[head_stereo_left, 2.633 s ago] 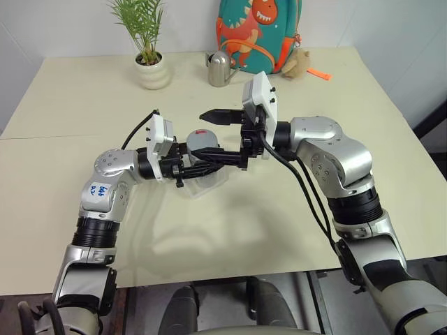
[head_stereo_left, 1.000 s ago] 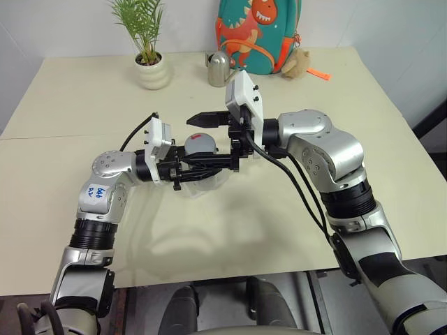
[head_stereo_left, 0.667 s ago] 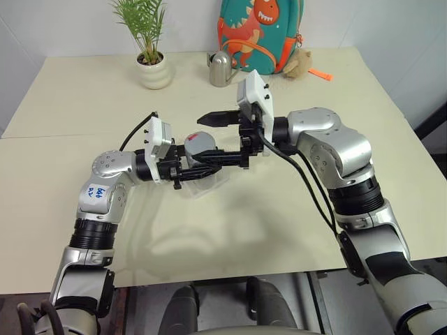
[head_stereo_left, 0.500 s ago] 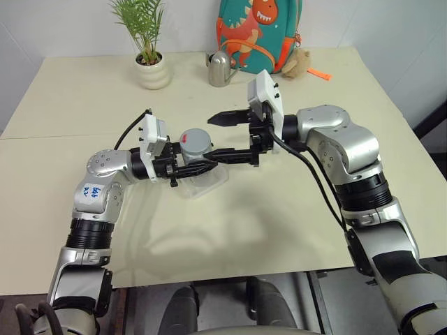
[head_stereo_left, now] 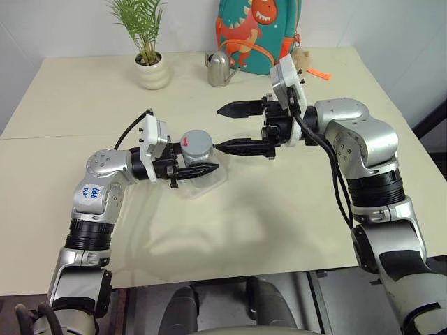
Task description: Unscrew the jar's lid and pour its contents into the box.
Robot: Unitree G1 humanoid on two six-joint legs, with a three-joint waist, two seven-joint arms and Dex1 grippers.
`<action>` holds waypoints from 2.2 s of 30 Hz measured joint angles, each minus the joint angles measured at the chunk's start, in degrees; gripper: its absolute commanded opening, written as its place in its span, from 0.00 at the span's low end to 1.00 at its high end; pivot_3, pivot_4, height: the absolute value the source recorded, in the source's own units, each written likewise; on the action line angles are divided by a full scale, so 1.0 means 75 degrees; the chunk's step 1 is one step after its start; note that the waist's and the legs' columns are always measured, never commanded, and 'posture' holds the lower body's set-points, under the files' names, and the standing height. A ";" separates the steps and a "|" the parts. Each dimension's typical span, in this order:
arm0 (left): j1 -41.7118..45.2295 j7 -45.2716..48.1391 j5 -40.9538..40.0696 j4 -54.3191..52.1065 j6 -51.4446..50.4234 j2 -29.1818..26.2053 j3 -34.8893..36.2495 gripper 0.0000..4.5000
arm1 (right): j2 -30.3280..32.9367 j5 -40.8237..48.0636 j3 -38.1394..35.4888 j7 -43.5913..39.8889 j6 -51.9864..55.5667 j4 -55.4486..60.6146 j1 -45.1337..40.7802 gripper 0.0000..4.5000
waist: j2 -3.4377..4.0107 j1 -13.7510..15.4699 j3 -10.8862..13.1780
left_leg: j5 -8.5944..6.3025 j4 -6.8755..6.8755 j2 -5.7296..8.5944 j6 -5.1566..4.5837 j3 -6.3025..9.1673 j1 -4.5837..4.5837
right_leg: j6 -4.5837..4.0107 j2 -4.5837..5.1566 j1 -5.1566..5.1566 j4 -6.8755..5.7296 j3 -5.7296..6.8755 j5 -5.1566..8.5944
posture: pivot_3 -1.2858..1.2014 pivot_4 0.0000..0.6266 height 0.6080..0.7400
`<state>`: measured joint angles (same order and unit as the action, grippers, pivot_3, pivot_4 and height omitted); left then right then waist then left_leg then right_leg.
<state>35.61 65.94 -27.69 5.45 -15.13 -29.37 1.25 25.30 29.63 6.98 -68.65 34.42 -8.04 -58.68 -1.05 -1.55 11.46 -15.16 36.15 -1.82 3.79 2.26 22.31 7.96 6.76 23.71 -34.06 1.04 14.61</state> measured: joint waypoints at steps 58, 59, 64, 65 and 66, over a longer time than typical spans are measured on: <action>0.0097 -0.0095 -0.0286 0.0050 -0.0281 -0.0278 0.0676 0.45 | -0.0099 -0.1384 -0.1217 0.2677 -0.2822 -0.0801 0.4081 0.77 | -0.0002 0.0159 -0.0001 | 0.0000 0.0002 0.0000 0.0000 -0.0017 -0.0006 | 0.0003 -0.0001 -0.0002 0.0006 -0.0014 -0.0004 | 0.52 0.24 1.00; 0.0134 -0.0055 -0.0287 0.0091 -0.0277 -0.0278 0.0676 0.45 | -0.0100 -0.1370 -0.1313 0.2732 -0.2894 -0.0803 0.4096 0.82 | -0.0002 0.0163 -0.0001 | 0.0000 0.0001 0.0000 0.0001 -0.0017 -0.0008 | 0.0002 -0.0001 -0.0002 0.0006 -0.0014 -0.0005 | 0.52 0.24 1.00; 0.0367 0.0156 -0.0280 0.0689 -0.0206 -0.0318 0.0685 0.45 | -0.0076 -0.1317 -0.1384 0.2692 -0.2851 -0.0573 0.4394 0.99 | -0.0002 0.0173 -0.0001 | 0.0000 0.0001 0.0000 0.0001 -0.0017 -0.0009 | 0.0003 -0.0002 -0.0004 0.0007 -0.0014 -0.0004 | 0.52 0.24 1.00; 0.0448 0.0186 -0.0279 0.0829 -0.0193 -0.0332 0.0686 0.45 | -0.0064 -0.1295 -0.1393 0.2686 -0.2762 -0.0476 0.4406 0.99 | -0.0002 0.0172 -0.0001 | 0.0000 0.0002 0.0000 0.0000 -0.0019 -0.0009 | 0.0003 -0.0002 -0.0004 0.0008 -0.0015 -0.0005 | 0.52 0.24 1.00; 0.0527 0.0206 -0.0277 0.0919 -0.0192 -0.0333 0.0684 0.45 | -0.0014 -0.1199 -0.1419 0.2673 -0.2666 -0.0330 0.4405 0.99 | -0.0002 0.0173 -0.0001 | 0.0000 0.0001 0.0000 0.0000 -0.0019 -0.0008 | 0.0004 -0.0002 -0.0004 0.0009 -0.0015 -0.0005 | 0.52 0.24 1.00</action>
<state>39.56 67.48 -29.77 12.34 -16.58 -31.86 6.38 25.20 20.64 -3.66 -48.60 14.42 -10.52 -25.64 -1.06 -0.25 11.46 -15.17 36.16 -1.82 3.79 2.12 22.25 7.99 6.75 23.69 -33.99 0.93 14.57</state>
